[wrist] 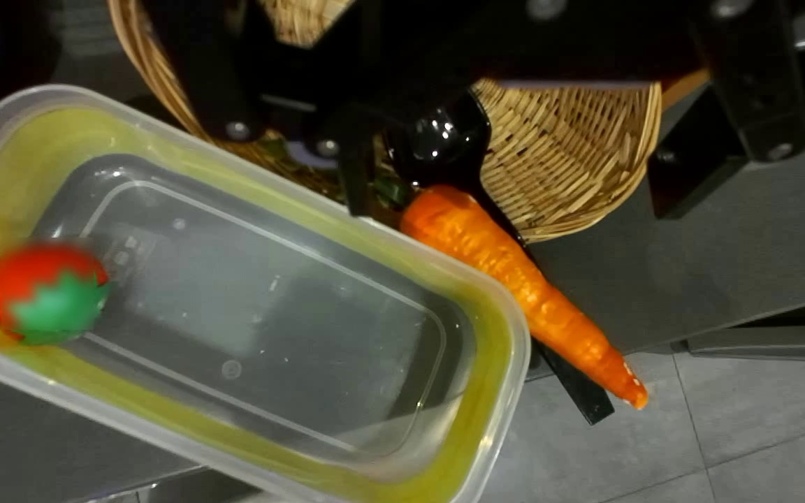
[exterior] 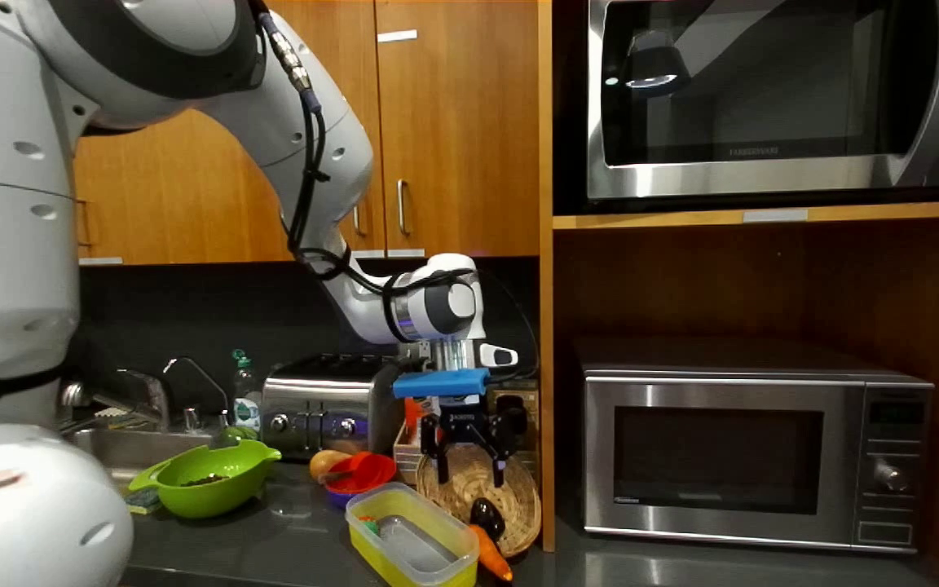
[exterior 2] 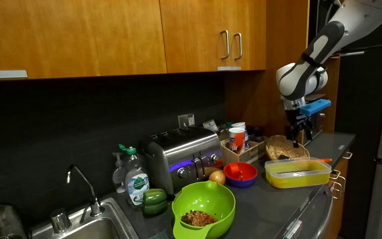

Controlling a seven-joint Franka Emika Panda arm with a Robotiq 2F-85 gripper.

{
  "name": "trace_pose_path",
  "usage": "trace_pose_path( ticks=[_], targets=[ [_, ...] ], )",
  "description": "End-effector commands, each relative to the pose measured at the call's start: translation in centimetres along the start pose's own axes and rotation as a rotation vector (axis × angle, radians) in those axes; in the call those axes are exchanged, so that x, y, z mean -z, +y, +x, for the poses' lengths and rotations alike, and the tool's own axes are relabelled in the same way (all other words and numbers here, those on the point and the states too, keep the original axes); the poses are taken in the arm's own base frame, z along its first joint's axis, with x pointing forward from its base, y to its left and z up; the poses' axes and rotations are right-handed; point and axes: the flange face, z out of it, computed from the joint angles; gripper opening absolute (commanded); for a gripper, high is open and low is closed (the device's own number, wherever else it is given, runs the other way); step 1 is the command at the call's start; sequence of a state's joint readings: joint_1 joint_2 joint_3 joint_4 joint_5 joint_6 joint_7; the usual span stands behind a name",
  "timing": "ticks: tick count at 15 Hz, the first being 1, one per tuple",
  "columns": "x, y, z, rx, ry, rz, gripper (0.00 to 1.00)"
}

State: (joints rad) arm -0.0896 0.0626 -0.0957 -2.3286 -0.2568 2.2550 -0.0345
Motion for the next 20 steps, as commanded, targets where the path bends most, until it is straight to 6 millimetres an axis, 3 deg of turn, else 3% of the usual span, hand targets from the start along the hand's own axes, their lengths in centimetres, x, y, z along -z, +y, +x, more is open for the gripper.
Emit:
trace_pose_path(
  ticks=[1,3,6,11,14,20],
  targets=[
    [0.0,0.0,0.0,0.000,-0.001,0.000,1.00],
    [0.0,0.0,0.0,0.000,-0.001,0.000,1.00],
    [0.7,-4.2,-0.6,0.120,0.014,-0.092,1.00],
    [-0.3,-15.1,-3.7,0.434,-0.021,-0.177,1.00],
    [-1.1,-20.2,-6.2,0.603,-0.027,-0.225,1.00],
    [-0.6,-24.6,-10.0,0.806,0.007,-0.341,1.00]
  ],
)
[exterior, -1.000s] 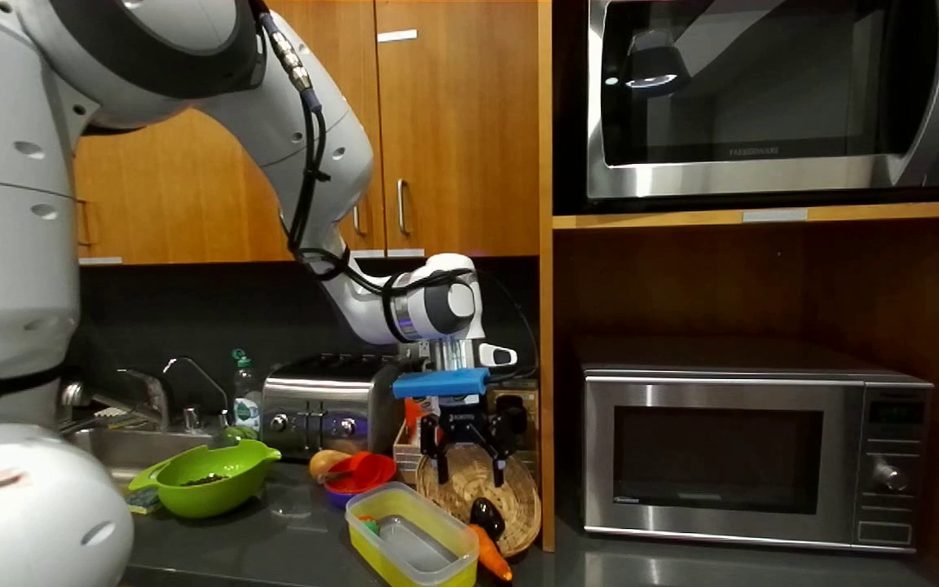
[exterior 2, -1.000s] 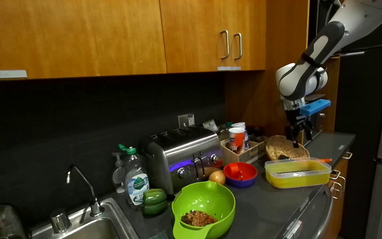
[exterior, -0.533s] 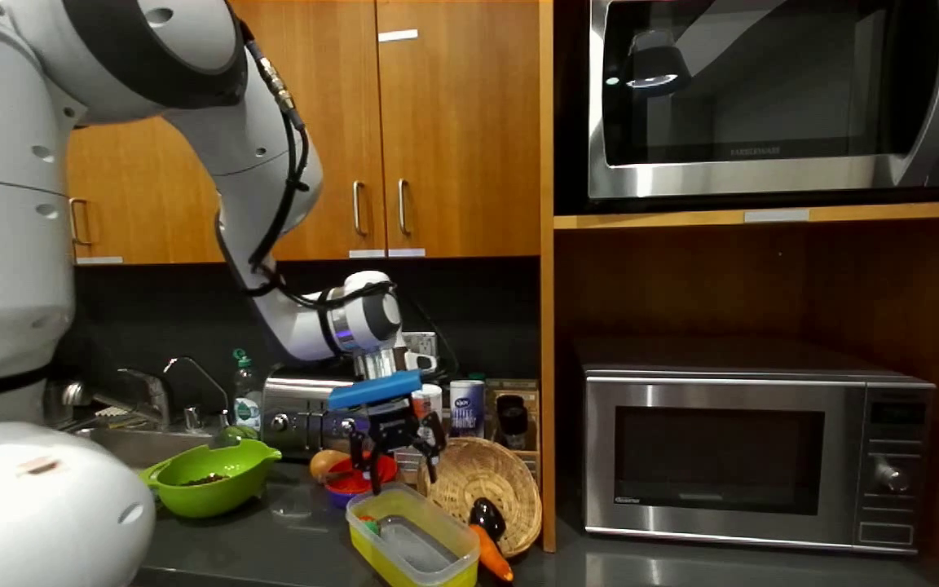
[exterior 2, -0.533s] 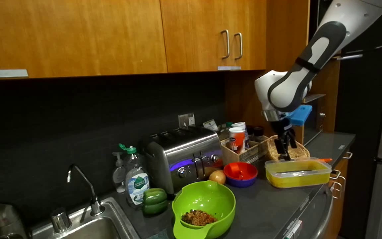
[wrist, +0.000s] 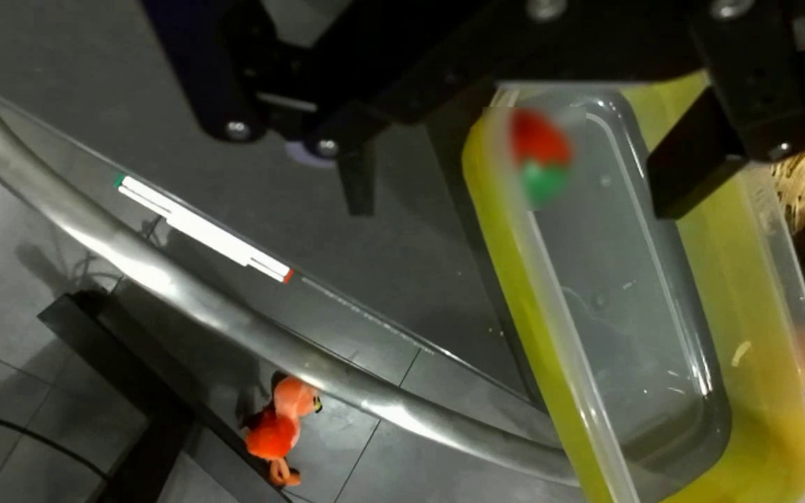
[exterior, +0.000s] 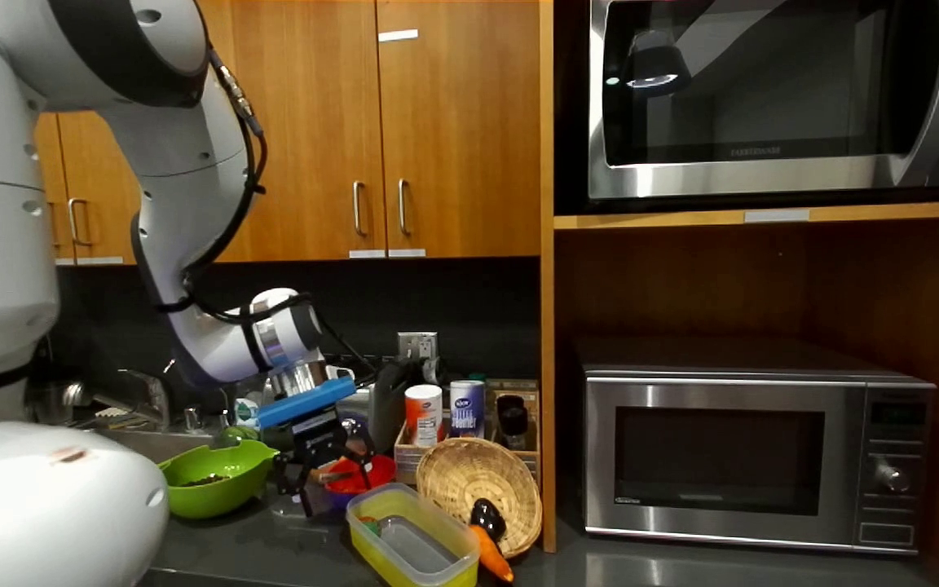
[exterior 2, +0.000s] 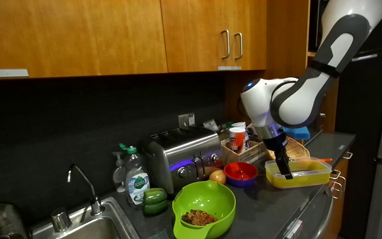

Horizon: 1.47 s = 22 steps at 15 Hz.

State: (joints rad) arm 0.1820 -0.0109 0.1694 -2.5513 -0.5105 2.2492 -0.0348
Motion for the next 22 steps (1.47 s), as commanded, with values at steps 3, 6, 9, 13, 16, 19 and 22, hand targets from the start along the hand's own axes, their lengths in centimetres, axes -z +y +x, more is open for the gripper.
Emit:
trace_pose_path(
  ticks=[3,6,9,13,16,19,22],
  targets=[
    [3.1,-3.3,-1.4,0.237,0.096,-0.087,1.00],
    [4.5,-4.3,-1.3,0.381,0.173,-0.101,1.00],
    [5.8,-5.1,-0.6,0.534,0.238,-0.101,1.00],
    [7.0,-8.3,1.2,0.731,0.223,-0.091,1.00],
    [8.3,-11.8,2.0,0.852,0.193,-0.124,1.00],
    [10.4,-15.7,2.6,0.936,0.144,-0.192,1.00],
    [12.9,-19.0,3.0,1.000,0.116,-0.300,1.00]
  ],
)
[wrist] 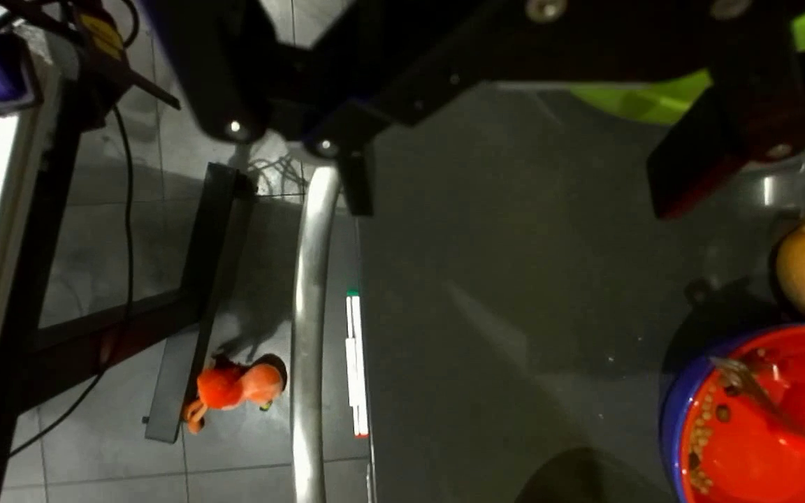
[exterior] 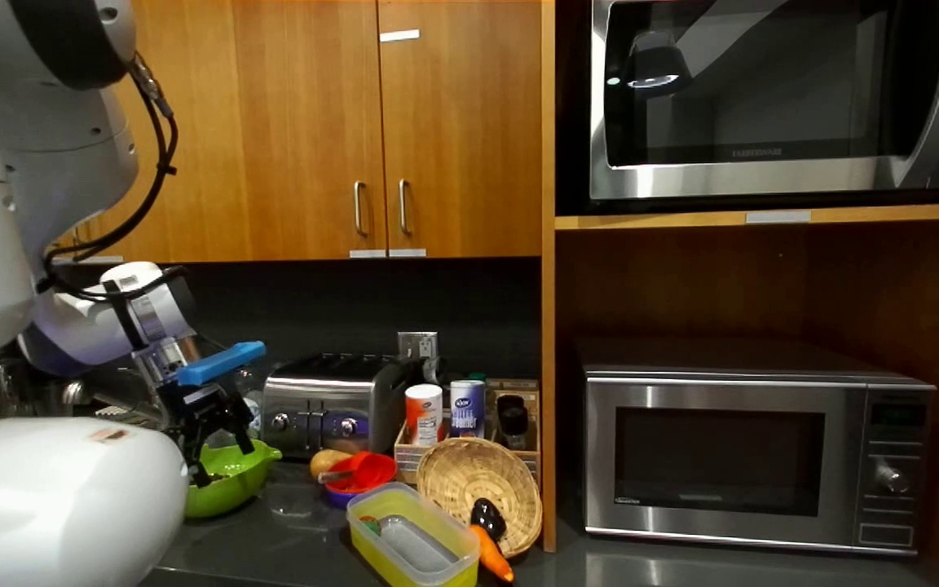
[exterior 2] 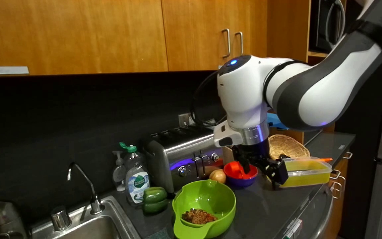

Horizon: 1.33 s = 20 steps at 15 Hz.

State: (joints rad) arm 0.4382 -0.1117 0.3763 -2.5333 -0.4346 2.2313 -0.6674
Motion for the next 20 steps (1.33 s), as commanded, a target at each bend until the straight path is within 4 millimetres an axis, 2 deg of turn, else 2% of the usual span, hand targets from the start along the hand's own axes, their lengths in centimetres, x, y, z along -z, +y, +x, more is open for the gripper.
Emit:
trace_pose_path(
  ticks=[1,2,3,4,6,9,10,11,14,16,20],
  targets=[
    [3.1,-0.6,3.1,0.064,-0.078,-0.104,1.00],
    [4.0,-0.3,3.5,0.031,-0.090,-0.158,1.00],
    [4.6,0.0,3.0,-0.017,-0.096,-0.202,1.00],
    [3.5,-0.6,3.1,0.031,-0.069,-0.143,1.00],
    [4.3,-0.3,3.4,0.003,-0.076,-0.183,1.00],
    [4.2,-0.1,3.1,-0.007,-0.078,-0.182,1.00],
    [2.9,-0.5,2.7,-0.016,-0.051,-0.144,1.00],
    [2.1,-0.6,3.4,0.017,-0.025,-0.137,1.00],
    [1.2,-0.3,8.0,0.185,0.109,-0.178,1.00],
    [1.8,0.1,10.6,0.290,0.151,-0.183,1.00],
    [3.2,1.3,14.5,0.493,0.229,-0.207,1.00]
  ],
)
